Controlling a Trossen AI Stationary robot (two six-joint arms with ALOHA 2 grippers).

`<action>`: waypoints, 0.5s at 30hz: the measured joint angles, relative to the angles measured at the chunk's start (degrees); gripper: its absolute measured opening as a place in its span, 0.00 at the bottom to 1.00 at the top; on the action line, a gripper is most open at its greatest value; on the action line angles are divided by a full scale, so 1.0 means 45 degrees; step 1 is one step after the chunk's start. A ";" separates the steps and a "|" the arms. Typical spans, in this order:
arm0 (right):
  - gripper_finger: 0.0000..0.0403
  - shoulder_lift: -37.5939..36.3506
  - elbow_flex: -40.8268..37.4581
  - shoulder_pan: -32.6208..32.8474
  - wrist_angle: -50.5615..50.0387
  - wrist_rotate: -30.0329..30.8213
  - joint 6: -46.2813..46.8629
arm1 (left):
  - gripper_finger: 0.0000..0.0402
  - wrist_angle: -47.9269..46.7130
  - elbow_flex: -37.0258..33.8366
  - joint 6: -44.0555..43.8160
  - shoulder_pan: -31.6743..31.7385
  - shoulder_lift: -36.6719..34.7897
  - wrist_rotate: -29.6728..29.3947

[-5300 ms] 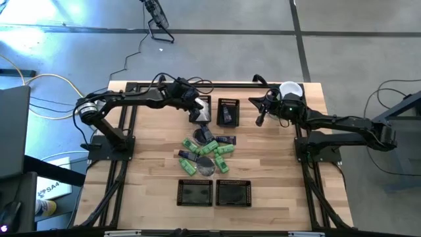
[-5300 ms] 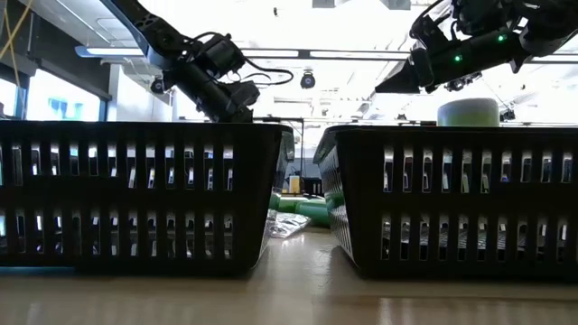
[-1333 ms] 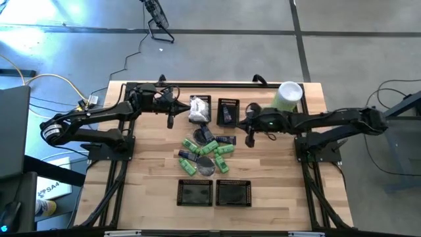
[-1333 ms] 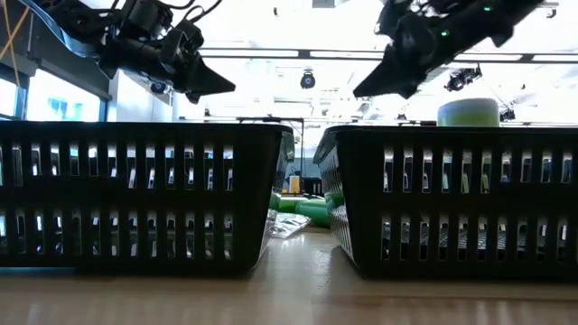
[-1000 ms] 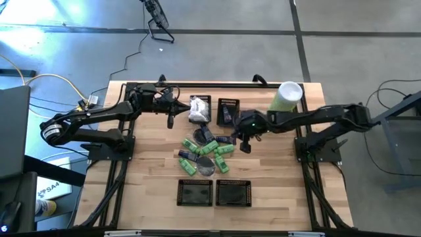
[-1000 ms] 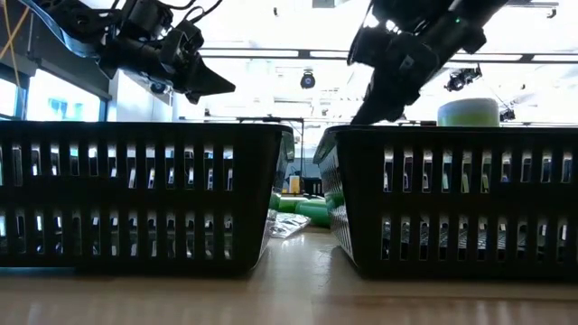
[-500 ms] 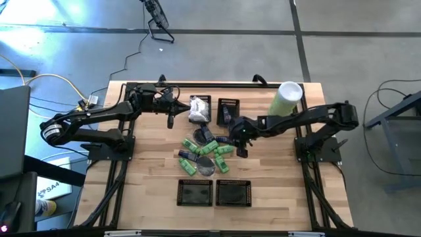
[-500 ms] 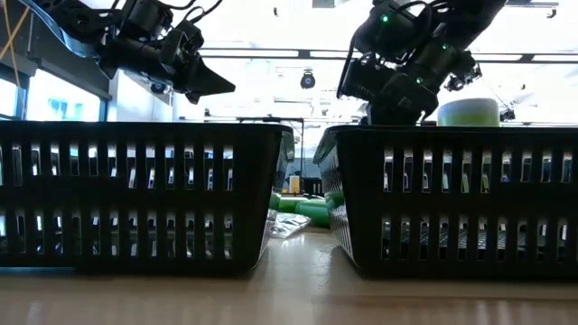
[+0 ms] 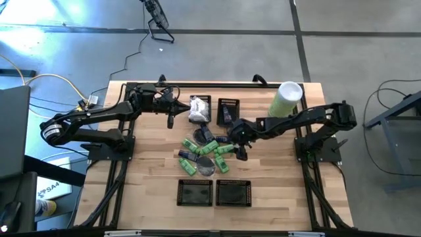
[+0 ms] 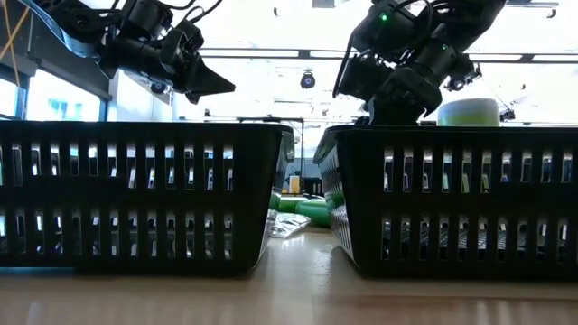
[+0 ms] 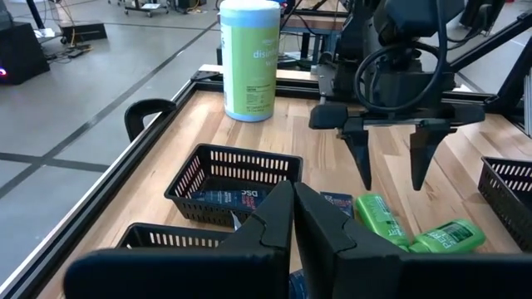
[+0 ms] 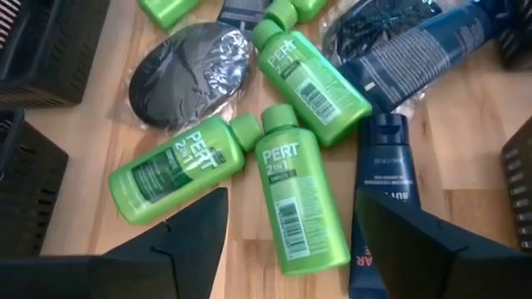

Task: Pick & Place Travel size toiletries
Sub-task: Put the green shampoo into the bottom left black bin

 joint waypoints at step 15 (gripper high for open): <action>0.60 0.0000 0.0000 -0.0006 -0.0045 0.0700 0.0012 | 0.03 -0.0387 0.0000 -0.0301 -0.0005 0.0001 0.0017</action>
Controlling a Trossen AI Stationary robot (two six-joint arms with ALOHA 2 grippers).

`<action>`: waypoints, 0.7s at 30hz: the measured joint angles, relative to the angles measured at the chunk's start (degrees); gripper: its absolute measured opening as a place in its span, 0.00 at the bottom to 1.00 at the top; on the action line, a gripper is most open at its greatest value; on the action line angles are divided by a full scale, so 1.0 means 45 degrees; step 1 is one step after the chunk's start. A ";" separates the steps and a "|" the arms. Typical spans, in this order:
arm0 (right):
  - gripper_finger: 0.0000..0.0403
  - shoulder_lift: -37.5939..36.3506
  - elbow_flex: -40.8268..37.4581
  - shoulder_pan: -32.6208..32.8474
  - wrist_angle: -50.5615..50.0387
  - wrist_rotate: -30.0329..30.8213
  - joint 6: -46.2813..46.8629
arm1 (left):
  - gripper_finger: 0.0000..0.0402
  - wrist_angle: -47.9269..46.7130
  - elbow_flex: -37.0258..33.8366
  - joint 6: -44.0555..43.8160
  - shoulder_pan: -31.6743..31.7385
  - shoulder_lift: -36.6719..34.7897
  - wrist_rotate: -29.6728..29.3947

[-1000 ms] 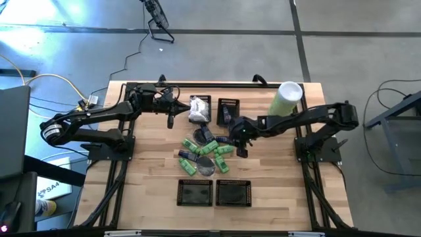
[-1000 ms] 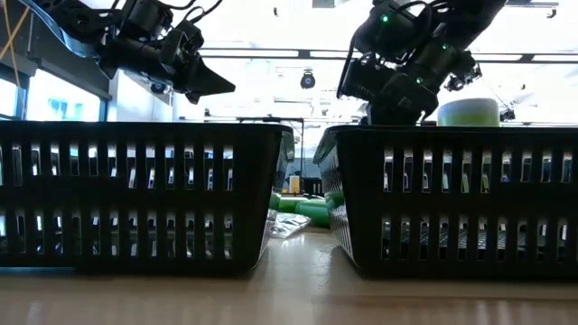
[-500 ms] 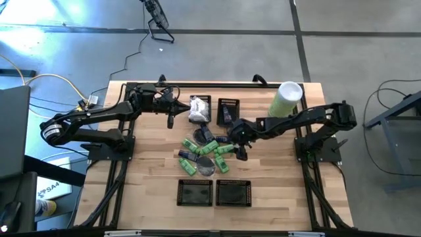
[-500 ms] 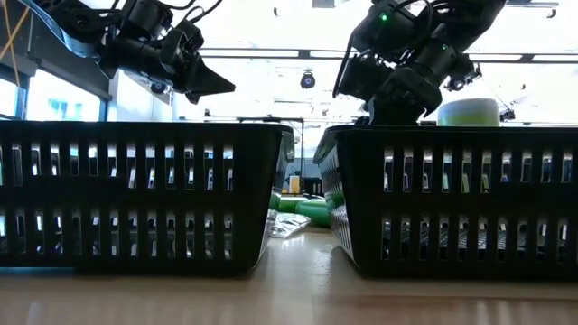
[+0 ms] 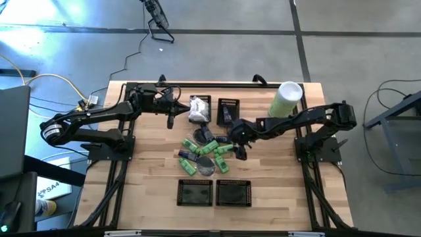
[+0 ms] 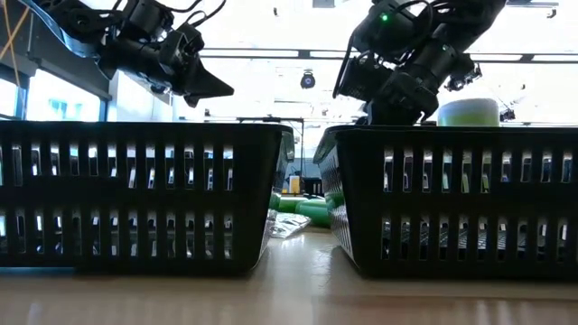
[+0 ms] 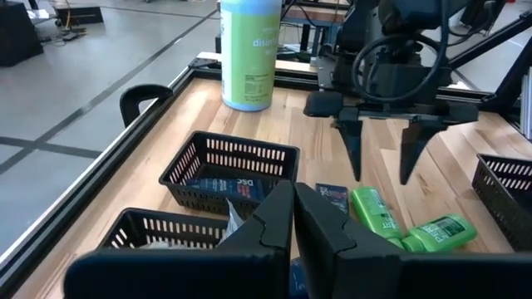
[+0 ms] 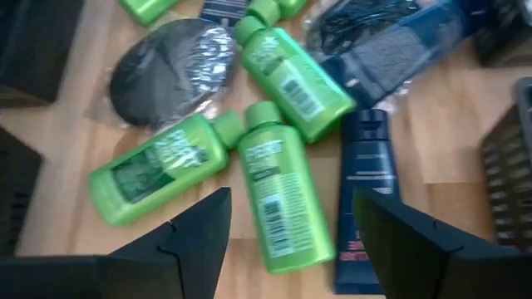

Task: Pick & Place Travel size toiletries
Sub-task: Put the green shampoo into the bottom left black bin

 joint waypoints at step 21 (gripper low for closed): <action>0.60 0.0000 -0.0005 -0.0587 -0.0039 0.0004 -0.0672 | 0.03 -0.0028 0.0005 0.0005 0.0005 0.0003 0.0061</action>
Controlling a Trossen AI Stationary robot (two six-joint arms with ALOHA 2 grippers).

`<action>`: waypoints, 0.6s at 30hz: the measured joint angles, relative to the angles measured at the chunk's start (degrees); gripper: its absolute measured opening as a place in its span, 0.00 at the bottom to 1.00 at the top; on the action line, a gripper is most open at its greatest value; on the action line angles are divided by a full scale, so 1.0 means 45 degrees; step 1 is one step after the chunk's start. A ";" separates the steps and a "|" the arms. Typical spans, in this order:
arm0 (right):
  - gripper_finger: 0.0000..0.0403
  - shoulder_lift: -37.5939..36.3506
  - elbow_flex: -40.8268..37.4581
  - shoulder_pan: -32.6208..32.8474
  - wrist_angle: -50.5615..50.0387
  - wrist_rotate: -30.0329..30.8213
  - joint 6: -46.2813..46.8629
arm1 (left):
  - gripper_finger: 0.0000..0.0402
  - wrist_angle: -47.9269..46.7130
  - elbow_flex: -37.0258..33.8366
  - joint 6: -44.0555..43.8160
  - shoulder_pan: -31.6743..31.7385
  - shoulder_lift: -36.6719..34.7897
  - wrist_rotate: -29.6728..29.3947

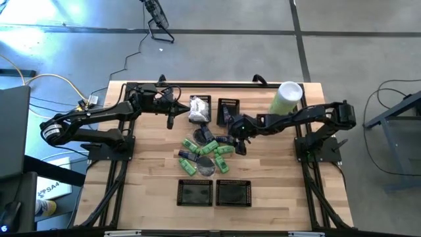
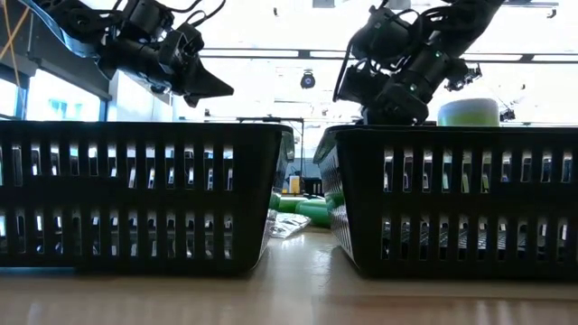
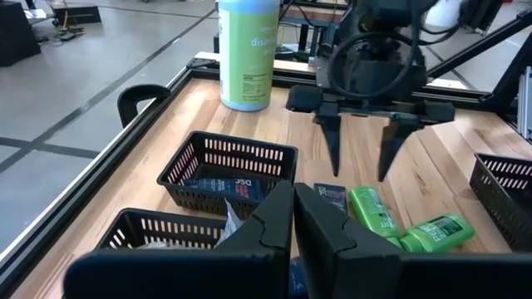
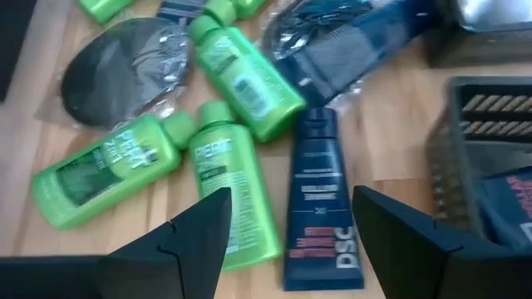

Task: Pick & Place Travel size toiletries
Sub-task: Put the green shampoo into the bottom left black bin

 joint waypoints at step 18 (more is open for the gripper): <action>0.60 -0.0005 -0.0005 0.1070 -0.0092 0.1049 0.0166 | 0.03 -0.0250 0.0000 0.0015 -0.0001 0.0000 -0.0005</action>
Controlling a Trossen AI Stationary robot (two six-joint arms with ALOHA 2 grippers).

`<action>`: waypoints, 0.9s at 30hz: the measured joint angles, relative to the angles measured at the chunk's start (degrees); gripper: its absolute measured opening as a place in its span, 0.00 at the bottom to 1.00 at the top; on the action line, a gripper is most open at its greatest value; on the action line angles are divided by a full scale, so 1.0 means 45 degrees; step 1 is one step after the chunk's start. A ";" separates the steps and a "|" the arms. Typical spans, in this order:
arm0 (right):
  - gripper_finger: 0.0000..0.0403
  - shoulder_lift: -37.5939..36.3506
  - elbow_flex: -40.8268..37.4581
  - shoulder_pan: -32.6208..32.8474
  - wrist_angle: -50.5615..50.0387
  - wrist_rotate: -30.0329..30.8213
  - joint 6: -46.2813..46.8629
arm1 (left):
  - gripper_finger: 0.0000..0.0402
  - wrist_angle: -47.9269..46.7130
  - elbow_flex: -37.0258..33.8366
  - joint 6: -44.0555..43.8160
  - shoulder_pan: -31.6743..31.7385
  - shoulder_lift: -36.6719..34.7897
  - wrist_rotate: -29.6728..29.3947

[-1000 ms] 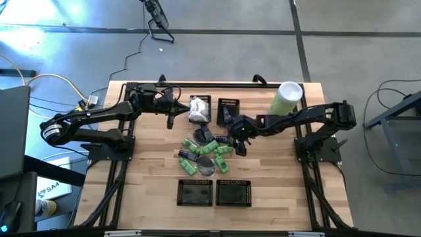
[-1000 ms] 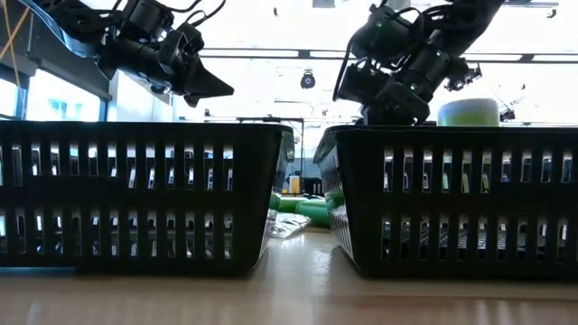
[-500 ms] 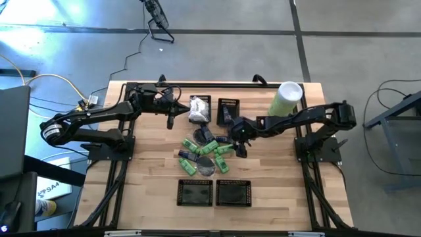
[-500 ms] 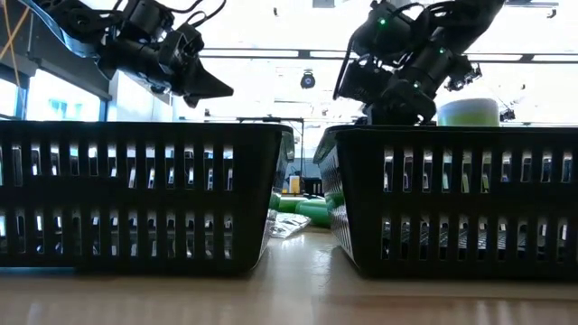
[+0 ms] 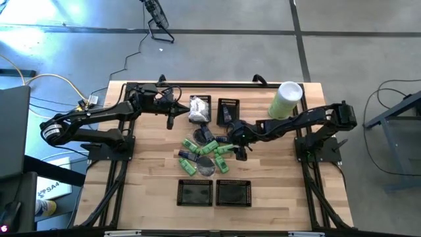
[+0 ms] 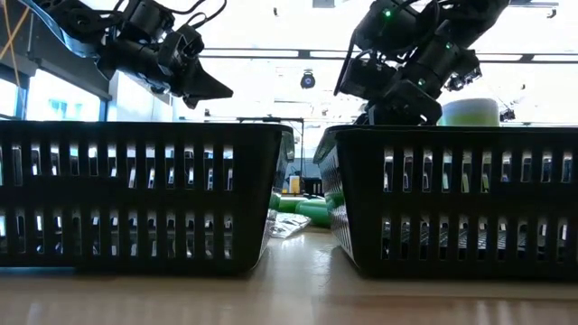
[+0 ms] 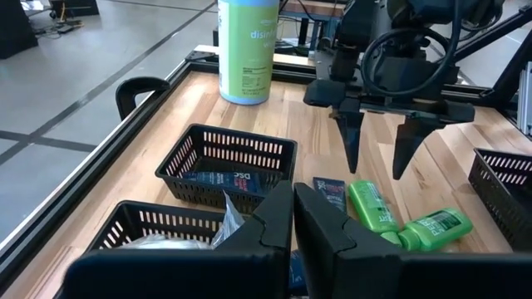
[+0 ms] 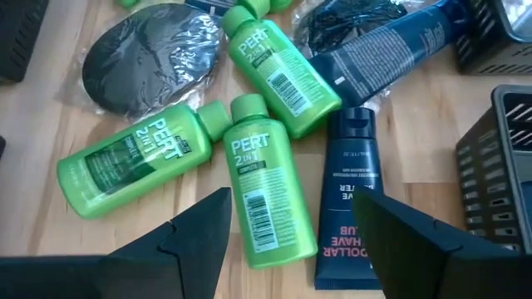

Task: Pick & Place Travel size toiletries
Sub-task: Put the green shampoo into the bottom left black bin

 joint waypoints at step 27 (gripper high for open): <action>0.58 0.2656 -0.0445 0.0413 0.2530 -0.0072 0.0179 | 0.03 -0.0401 0.0010 0.0008 -0.0002 0.0000 -0.0052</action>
